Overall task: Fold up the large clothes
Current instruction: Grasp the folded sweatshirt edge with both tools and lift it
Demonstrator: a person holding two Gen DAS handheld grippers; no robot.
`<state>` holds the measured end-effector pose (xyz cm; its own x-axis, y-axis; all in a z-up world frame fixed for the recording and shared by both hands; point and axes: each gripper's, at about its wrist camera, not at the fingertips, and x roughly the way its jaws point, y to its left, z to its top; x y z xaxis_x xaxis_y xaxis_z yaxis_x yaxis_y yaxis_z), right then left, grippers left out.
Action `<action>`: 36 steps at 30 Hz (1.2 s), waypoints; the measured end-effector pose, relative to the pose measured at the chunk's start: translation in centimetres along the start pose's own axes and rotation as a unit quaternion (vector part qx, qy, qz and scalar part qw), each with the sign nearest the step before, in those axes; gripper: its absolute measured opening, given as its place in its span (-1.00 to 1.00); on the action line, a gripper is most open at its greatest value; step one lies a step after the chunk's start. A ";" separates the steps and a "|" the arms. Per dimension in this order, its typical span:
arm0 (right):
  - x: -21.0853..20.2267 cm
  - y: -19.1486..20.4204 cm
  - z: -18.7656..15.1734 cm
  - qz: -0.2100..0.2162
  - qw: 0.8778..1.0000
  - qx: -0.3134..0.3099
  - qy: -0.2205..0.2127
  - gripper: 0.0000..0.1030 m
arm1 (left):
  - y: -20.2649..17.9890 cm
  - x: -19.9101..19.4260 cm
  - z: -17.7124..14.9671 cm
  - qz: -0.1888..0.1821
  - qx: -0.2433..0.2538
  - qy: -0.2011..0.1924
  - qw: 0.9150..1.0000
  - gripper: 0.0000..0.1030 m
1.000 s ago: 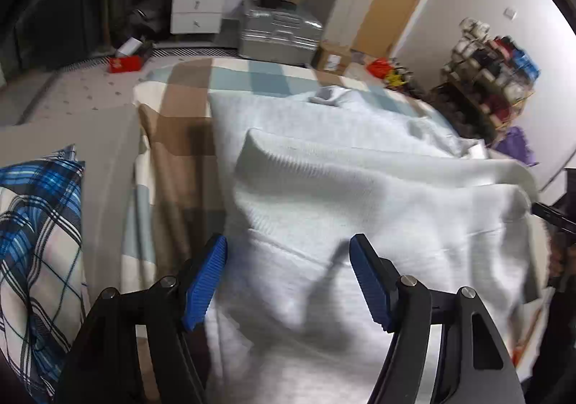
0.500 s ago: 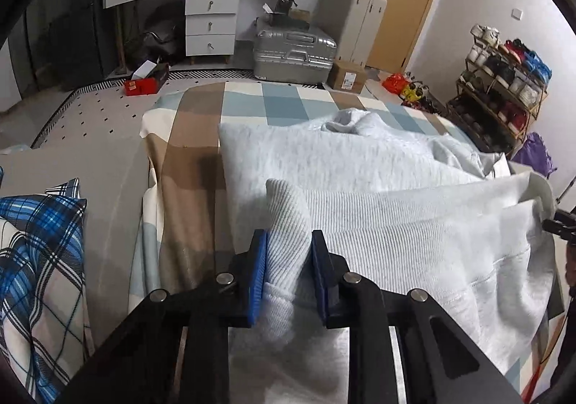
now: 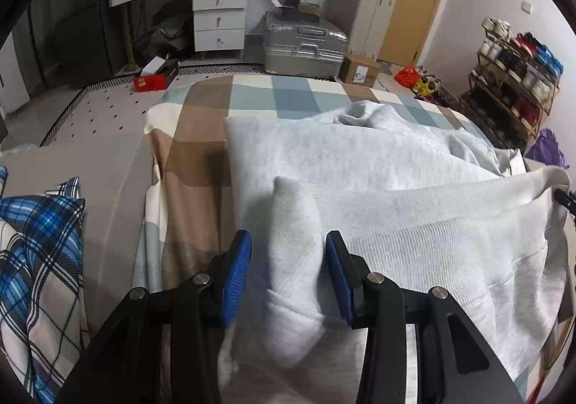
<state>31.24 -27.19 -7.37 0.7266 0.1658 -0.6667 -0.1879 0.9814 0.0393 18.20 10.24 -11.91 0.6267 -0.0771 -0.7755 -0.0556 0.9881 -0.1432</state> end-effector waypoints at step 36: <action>9.0 -2.4 9.4 -0.030 0.980 0.195 0.005 -0.37 | 2.6 4.4 11.2 0.112 -0.098 -0.082 0.985 -1.00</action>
<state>44.40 -27.13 -6.49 0.7216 0.1066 -0.6840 0.1234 0.9524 0.2787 29.53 14.00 -8.81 0.6983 0.1792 -0.6930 -0.3463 0.9319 -0.1081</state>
